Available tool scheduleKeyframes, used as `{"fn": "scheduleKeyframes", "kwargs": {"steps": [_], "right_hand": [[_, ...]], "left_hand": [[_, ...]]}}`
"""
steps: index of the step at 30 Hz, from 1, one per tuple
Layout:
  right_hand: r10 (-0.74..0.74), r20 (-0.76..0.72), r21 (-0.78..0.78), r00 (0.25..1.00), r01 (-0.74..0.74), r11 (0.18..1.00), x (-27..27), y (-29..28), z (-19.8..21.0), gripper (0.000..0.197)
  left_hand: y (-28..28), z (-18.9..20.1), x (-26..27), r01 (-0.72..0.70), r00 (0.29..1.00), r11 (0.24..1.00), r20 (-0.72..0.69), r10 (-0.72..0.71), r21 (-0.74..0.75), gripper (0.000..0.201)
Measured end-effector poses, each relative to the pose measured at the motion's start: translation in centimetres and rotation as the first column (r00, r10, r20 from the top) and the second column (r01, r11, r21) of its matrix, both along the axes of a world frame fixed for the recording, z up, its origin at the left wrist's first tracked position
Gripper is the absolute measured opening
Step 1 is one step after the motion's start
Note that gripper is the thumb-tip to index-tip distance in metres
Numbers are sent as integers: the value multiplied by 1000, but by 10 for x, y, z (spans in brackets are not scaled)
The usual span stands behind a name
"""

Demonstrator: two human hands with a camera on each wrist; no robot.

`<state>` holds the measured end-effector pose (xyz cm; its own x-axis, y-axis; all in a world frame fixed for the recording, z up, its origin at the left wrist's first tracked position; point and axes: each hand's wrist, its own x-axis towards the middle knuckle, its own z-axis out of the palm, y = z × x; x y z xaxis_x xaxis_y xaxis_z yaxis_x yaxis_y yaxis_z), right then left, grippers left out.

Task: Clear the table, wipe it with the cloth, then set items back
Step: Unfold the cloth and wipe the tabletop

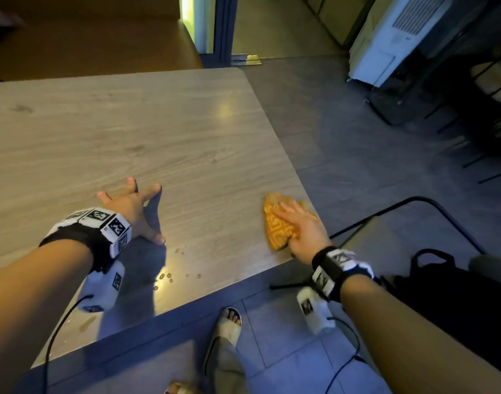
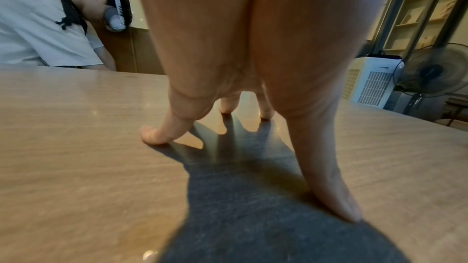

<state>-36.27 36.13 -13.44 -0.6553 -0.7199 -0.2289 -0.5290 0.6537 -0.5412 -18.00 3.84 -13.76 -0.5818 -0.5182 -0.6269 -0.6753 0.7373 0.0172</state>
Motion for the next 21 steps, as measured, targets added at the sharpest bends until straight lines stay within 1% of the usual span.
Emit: {"fn": "scheduleKeyframes", "kwargs": {"steps": [2,4,5,6,7,8,9,10,11,13,14,15,16,17,18,19,20,21], "right_hand": [[206,-26,-52,978,-207,977,34,16,-21,74],[372,-37,-109,928,-374,921,79,31,-30,76],[429,-15,-145,903,-427,893,101,35,-29,73],[456,35,-216,889,-439,872,119,37,-24,67],[446,107,-294,889,-400,868,130,37,-16,60],[406,185,-345,895,-328,880,136,36,-8,55],[341,259,-361,904,-237,902,134,34,3,57],[252,293,-358,922,-138,923,128,30,12,65],[146,286,-350,947,-38,936,118,26,20,74],[-52,212,-363,976,128,923,93,12,25,89],[-105,194,-338,975,167,926,81,0,25,90],[-126,182,-251,975,170,953,72,-14,21,89],[-121,135,-108,983,136,985,67,-29,15,84],[-89,65,65,994,85,994,67,-43,7,80],[-31,-7,226,1000,31,974,74,-53,0,79],[54,-62,335,997,-30,942,87,-62,-6,80],[151,-89,362,985,-109,926,104,-69,-7,84],[255,-77,348,964,-213,913,123,-73,-6,85]], "left_hand": [[0,1,-2,-1,1000,1000,-9,1,11,138],[1,6,-3,3,1000,1000,13,-3,6,137],[3,7,-3,2,1000,1000,19,-2,4,136],[4,8,-2,-2,1000,1000,13,2,7,135],[4,10,-2,-5,1000,1000,0,5,13,135],[4,11,0,-9,1000,1000,-11,10,20,134],[5,13,3,-13,1000,1000,-18,13,27,132],[6,15,6,-12,1000,999,-21,12,32,129],[8,17,8,-8,1000,999,-24,9,31,125],[12,22,11,3,999,1000,-35,-2,30,120],[11,23,12,13,999,999,-47,-11,41,118],[7,24,15,18,998,998,-66,-13,64,116],[2,25,18,17,995,996,-96,-8,93,114],[-5,26,23,12,991,993,-135,4,120,113],[-14,28,29,2,983,990,-181,23,140,111],[-23,31,36,-13,973,990,-225,46,144,108],[-32,33,42,-32,964,991,-258,65,130,105],[-41,33,48,-49,957,993,-279,77,106,101]]}}
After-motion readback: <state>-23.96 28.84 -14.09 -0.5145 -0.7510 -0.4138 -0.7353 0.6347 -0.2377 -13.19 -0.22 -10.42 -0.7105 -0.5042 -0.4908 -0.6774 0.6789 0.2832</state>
